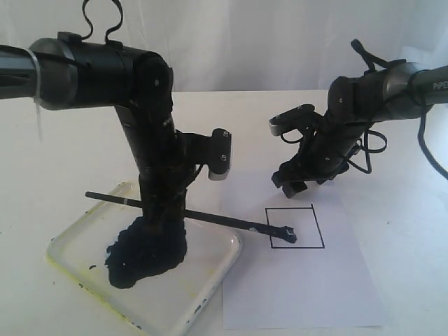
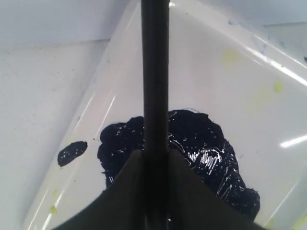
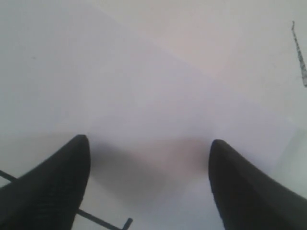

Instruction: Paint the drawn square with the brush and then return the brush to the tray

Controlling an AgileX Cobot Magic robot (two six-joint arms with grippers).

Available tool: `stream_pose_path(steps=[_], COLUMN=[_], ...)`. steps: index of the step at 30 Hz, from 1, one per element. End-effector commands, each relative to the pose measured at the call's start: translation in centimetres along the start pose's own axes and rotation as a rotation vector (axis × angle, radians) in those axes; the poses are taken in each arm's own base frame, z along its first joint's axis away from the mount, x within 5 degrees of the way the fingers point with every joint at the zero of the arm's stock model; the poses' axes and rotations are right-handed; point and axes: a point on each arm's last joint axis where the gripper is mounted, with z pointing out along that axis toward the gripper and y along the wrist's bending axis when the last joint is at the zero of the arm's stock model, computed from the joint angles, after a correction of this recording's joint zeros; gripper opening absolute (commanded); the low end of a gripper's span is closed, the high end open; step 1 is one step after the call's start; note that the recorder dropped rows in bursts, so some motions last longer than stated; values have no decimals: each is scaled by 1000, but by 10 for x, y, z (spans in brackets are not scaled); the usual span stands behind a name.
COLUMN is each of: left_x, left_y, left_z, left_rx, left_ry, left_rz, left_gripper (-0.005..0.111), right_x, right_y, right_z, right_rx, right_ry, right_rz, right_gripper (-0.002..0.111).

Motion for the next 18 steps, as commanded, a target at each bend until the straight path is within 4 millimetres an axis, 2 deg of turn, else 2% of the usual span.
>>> stream_pose_path(steps=[1,11,18], left_x=[-12,-26,-31], left_y=[2,16,27], left_z=[1,6,17], left_rx=[10,-2,-7], left_ry=[-4,-11,-6], left_rz=[-3,7,10], left_gripper=[0,0,0], right_x=[2,2,2], right_y=[0,0,0], right_z=[5,5,5], right_rx=[2,1,2], right_ry=[11,11,9], right_rz=[-5,-3,-3], right_gripper=[66,66,66])
